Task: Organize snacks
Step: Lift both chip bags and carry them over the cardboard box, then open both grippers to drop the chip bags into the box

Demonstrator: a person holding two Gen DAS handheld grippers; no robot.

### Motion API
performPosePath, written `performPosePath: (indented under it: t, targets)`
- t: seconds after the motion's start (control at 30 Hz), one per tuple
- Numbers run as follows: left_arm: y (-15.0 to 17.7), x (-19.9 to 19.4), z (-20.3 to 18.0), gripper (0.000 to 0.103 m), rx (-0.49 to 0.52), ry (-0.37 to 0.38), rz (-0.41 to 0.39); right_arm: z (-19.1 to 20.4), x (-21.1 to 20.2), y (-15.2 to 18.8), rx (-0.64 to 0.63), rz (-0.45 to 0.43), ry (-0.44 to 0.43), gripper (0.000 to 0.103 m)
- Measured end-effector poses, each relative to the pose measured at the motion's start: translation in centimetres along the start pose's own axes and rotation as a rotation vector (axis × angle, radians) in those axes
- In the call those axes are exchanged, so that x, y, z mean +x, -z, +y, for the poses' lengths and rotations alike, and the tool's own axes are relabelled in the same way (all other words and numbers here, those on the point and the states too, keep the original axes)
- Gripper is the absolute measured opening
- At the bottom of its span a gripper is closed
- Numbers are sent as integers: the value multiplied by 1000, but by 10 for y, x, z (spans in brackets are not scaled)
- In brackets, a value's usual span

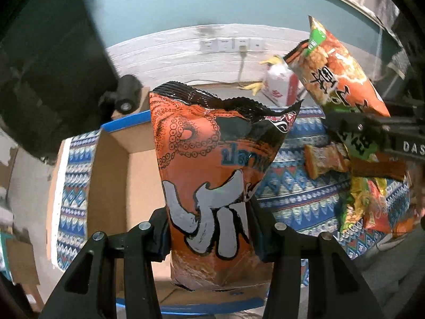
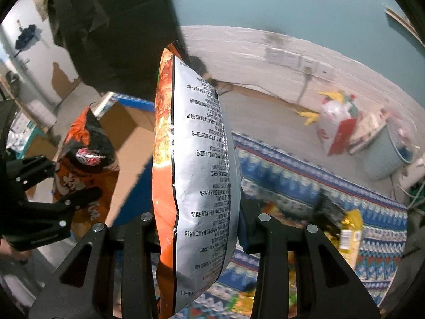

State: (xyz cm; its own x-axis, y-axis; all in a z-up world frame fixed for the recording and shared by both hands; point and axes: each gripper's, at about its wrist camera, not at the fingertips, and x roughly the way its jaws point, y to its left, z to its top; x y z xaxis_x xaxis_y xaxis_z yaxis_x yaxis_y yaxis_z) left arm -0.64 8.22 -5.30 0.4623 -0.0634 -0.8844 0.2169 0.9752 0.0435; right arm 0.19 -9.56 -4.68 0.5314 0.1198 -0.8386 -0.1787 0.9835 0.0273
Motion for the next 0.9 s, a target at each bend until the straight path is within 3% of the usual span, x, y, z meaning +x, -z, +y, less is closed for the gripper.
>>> performPosePath:
  t: [0.43, 0.9]
  targets:
    - [27, 21, 74, 49, -150, -60, 66, 81, 42, -24, -72, 59, -118, 36]
    - [47, 36, 109, 49, -231, -93, 122, 138, 80, -35, -113, 134, -186, 36]
